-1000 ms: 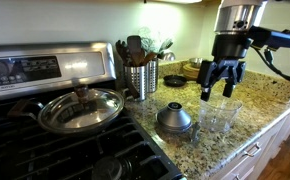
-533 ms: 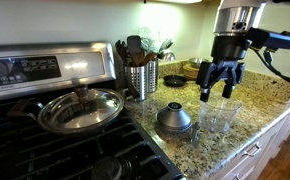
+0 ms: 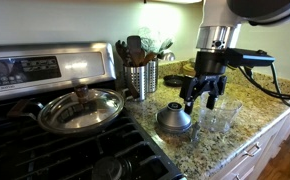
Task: Assemble the food processor
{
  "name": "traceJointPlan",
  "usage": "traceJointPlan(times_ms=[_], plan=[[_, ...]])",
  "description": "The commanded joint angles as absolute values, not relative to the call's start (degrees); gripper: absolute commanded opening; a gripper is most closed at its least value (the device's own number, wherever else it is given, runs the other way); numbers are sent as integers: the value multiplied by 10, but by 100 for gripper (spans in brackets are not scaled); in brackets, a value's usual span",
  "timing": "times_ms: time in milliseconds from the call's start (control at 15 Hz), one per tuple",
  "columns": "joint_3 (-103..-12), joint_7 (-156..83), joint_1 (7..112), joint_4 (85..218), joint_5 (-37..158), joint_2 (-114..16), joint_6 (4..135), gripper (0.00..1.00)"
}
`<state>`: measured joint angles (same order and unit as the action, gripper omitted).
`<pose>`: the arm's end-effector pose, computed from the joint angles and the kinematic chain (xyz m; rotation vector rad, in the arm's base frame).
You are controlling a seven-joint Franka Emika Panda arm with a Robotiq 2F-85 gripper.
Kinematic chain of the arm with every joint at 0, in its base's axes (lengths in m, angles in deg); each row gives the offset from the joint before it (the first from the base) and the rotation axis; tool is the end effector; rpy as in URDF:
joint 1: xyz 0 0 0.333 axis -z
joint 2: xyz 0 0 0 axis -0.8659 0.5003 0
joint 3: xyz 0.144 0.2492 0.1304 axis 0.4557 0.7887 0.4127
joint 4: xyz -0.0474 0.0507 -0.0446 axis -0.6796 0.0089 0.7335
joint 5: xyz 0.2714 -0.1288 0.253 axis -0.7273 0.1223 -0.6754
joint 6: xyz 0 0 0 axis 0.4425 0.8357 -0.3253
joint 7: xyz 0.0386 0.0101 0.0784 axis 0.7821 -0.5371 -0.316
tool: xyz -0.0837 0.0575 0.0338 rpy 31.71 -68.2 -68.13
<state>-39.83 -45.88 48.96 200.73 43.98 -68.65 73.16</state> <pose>0.4251 0.1976 0.3111 -3.0032 -0.0115 0.0833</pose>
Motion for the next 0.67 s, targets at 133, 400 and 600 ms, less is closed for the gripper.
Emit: traceJointPlan(times_ms=[133,400,600], plan=[[-403,-468,483,1988,443,-641,744,78],[-405,-477,483,1986,448,-619,763,87],[-408,-500,481,1993,467,-608,782,94]])
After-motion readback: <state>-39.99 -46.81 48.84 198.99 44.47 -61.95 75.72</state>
